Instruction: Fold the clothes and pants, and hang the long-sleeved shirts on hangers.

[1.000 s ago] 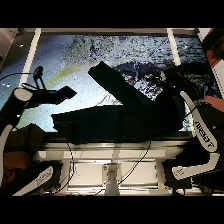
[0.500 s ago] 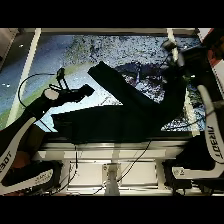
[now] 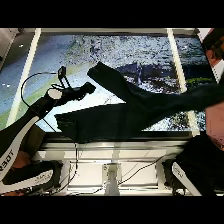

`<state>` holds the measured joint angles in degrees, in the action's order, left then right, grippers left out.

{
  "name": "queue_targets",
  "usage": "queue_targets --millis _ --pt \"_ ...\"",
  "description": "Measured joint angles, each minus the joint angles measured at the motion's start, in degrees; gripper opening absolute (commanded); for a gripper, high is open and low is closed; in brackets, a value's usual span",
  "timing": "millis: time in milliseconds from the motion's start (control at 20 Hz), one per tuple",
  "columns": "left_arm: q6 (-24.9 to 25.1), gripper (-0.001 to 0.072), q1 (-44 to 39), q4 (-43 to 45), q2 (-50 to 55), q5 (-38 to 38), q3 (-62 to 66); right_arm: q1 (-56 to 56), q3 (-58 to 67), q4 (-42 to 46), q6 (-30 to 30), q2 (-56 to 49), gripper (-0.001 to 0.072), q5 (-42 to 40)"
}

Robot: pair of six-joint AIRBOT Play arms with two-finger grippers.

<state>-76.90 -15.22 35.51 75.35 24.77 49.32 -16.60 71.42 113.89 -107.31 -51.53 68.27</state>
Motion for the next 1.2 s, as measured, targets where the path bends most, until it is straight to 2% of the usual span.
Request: queue_targets --millis 300,500,650,900,1200 --pt "0.0 0.0695 0.0 0.0 0.0 -0.3 0.0 -4.2 -28.8 -2.4 -11.0 25.8 0.0055 0.9" --pt "0.0 0.0696 0.0 -0.1 0.0 -0.3 0.0 -4.7 -37.2 -2.9 -14.3 36.5 0.0055 5.0" --pt "0.0 0.0695 0.0 -0.1 0.0 -0.3 0.0 -4.9 -39.2 -3.4 -13.4 40.0 0.0055 9.3" --pt "0.0 0.0696 0.0 -0.1 0.0 -0.4 0.0 -4.9 -40.2 -5.9 -7.5 41.8 0.0055 18.7" --pt "0.0 0.0696 -0.2 -3.6 3.3 -2.3 1.7 -4.9 -40.4 -7.0 -5.0 42.2 0.0055 21.7"
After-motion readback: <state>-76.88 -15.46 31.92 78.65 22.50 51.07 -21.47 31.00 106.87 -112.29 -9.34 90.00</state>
